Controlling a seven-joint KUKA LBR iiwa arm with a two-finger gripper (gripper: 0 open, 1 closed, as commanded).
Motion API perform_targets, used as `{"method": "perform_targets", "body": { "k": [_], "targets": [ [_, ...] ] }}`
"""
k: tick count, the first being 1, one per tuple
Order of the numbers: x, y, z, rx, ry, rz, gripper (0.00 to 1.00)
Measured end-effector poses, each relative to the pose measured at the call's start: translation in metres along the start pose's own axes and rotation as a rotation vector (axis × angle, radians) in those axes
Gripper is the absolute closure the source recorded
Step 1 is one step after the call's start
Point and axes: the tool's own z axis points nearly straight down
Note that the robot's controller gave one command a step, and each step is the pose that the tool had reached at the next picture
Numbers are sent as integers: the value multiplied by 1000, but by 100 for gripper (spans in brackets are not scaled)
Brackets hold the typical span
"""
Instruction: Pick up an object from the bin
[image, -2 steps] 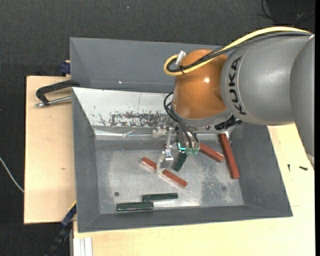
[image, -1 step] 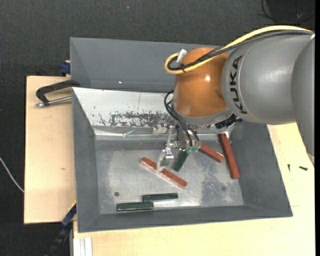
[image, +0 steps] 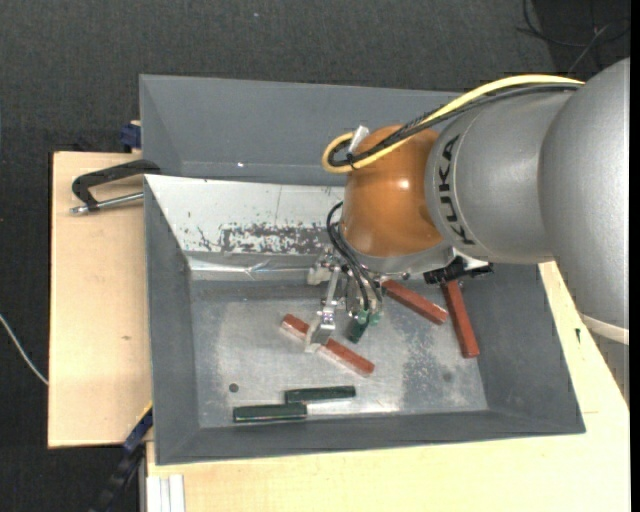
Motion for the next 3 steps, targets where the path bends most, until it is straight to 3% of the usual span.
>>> {"method": "perform_targets", "body": {
  "k": [1, 2, 3],
  "targets": [
    [0, 1, 49, 3, 9, 80, 0],
    [1, -69, 21, 2, 7, -153, 0],
    [-5, -54, 30, 9, 6, -30, 0]
  ]
}}
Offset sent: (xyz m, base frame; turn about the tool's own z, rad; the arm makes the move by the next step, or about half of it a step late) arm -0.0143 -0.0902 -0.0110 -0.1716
